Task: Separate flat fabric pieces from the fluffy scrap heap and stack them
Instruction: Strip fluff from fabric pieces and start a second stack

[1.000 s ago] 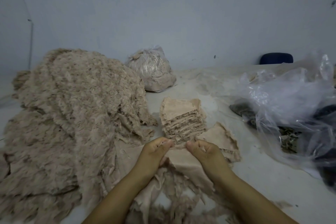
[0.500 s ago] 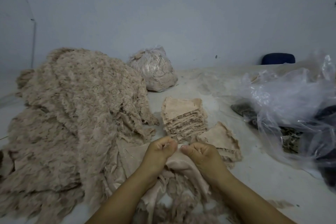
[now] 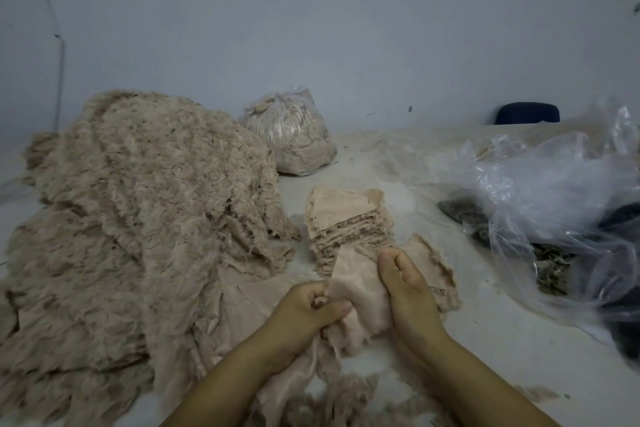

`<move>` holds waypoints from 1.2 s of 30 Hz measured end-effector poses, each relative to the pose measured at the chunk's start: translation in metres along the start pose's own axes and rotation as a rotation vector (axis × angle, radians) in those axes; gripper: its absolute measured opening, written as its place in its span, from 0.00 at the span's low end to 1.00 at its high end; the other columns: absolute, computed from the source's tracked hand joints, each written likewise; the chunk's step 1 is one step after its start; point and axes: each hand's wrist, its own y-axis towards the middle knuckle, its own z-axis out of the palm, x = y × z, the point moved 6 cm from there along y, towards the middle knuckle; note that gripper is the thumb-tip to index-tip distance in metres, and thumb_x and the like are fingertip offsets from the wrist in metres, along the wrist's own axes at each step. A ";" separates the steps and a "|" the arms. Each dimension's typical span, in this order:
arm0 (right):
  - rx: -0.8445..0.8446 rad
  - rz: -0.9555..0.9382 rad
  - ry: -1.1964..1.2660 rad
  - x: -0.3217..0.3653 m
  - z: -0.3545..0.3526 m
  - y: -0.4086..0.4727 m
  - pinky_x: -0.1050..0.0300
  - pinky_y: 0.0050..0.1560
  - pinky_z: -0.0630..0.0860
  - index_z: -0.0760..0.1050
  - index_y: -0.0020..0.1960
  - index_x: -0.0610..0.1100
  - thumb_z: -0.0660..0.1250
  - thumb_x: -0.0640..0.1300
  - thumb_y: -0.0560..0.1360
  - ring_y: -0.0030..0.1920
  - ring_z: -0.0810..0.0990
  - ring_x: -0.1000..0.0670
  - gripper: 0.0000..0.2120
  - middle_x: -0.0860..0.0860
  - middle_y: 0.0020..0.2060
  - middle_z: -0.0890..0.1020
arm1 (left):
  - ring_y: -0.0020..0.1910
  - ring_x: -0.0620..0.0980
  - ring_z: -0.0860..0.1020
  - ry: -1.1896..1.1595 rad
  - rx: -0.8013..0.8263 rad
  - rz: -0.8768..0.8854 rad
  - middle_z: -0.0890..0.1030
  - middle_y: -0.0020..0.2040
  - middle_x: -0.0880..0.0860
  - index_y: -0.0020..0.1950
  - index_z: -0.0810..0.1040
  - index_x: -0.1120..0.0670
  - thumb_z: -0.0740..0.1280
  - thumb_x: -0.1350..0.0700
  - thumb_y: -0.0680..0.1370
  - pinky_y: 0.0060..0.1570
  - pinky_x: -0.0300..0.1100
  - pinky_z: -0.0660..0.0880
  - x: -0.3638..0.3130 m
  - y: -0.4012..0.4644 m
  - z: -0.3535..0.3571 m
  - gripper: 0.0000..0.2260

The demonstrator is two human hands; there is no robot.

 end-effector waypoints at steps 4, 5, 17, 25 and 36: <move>0.116 0.105 -0.122 -0.001 0.002 -0.004 0.58 0.38 0.77 0.80 0.47 0.39 0.72 0.55 0.67 0.39 0.81 0.48 0.19 0.44 0.40 0.84 | 0.47 0.59 0.78 -0.047 -0.056 0.011 0.80 0.50 0.65 0.52 0.81 0.60 0.70 0.58 0.70 0.50 0.50 0.73 -0.002 0.001 -0.008 0.12; 0.100 0.092 -0.183 -0.001 0.001 -0.004 0.58 0.35 0.76 0.79 0.45 0.37 0.73 0.51 0.68 0.37 0.80 0.47 0.18 0.43 0.38 0.82 | 0.47 0.59 0.79 -0.044 -0.016 0.006 0.81 0.51 0.64 0.53 0.80 0.60 0.71 0.58 0.71 0.50 0.49 0.75 -0.003 0.000 -0.006 0.12; -0.106 -0.064 -0.162 0.017 -0.018 -0.001 0.68 0.30 0.69 0.75 0.33 0.47 0.67 0.45 0.76 0.29 0.74 0.57 0.13 0.55 0.27 0.76 | 0.22 0.46 0.66 -0.192 -0.091 -0.088 0.71 0.27 0.55 0.40 0.75 0.61 0.67 0.58 0.71 0.20 0.34 0.64 -0.003 -0.001 -0.020 0.07; 0.041 -0.048 -0.197 0.009 0.003 -0.006 0.57 0.36 0.74 0.80 0.39 0.48 0.67 0.44 0.76 0.34 0.77 0.51 0.07 0.48 0.33 0.81 | 0.31 0.49 0.77 -0.133 -0.034 -0.118 0.81 0.38 0.56 0.54 0.76 0.60 0.75 0.51 0.70 0.28 0.38 0.73 -0.001 -0.001 -0.012 0.19; -0.080 -0.072 -0.171 0.019 -0.006 -0.004 0.64 0.34 0.73 0.81 0.42 0.45 0.65 0.41 0.77 0.33 0.78 0.54 0.08 0.51 0.33 0.82 | 0.27 0.41 0.73 0.194 -0.377 0.079 0.76 0.30 0.47 0.37 0.78 0.56 0.64 0.38 0.72 0.28 0.29 0.69 -0.016 -0.002 -0.034 0.20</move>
